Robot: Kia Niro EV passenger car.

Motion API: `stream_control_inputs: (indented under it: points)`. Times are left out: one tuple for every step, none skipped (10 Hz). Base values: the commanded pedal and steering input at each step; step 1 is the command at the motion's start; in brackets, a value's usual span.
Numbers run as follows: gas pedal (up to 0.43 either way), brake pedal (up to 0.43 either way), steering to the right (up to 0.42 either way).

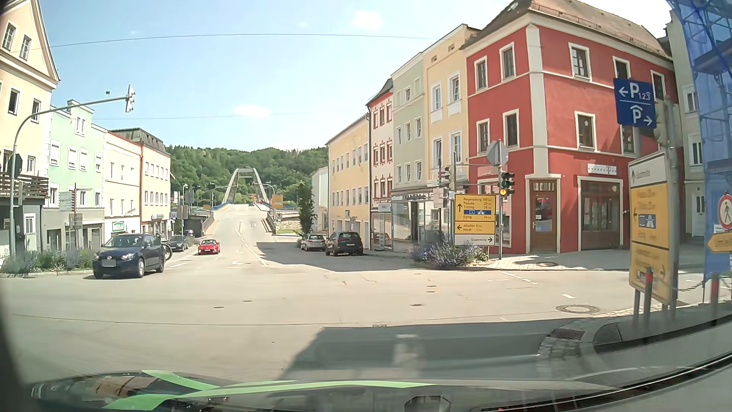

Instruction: Follow the waypoints while adhering to traffic rules and regulations

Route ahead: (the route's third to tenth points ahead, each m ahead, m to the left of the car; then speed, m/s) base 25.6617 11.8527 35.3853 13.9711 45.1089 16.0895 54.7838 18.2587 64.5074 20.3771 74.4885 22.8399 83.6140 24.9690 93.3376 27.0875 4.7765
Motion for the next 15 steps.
stream_control_inputs:
  points:
    - [0.047,0.000,-0.031]
    - [0.047,0.000,-0.033]
    - [0.047,0.000,-0.035]
    - [0.047,0.000,-0.035]
    - [0.047,0.000,-0.035]
    - [0.047,0.000,-0.037]
    - [0.047,0.000,-0.042]
    - [0.047,0.000,-0.050]
    - [0.047,0.000,-0.058]
    - [0.047,0.000,-0.064]
    - [0.047,0.000,-0.065]
    - [0.047,0.000,-0.065]
    - [0.059,0.000,-0.068]
    - [0.059,0.000,-0.074]
    - [0.059,0.000,-0.079]
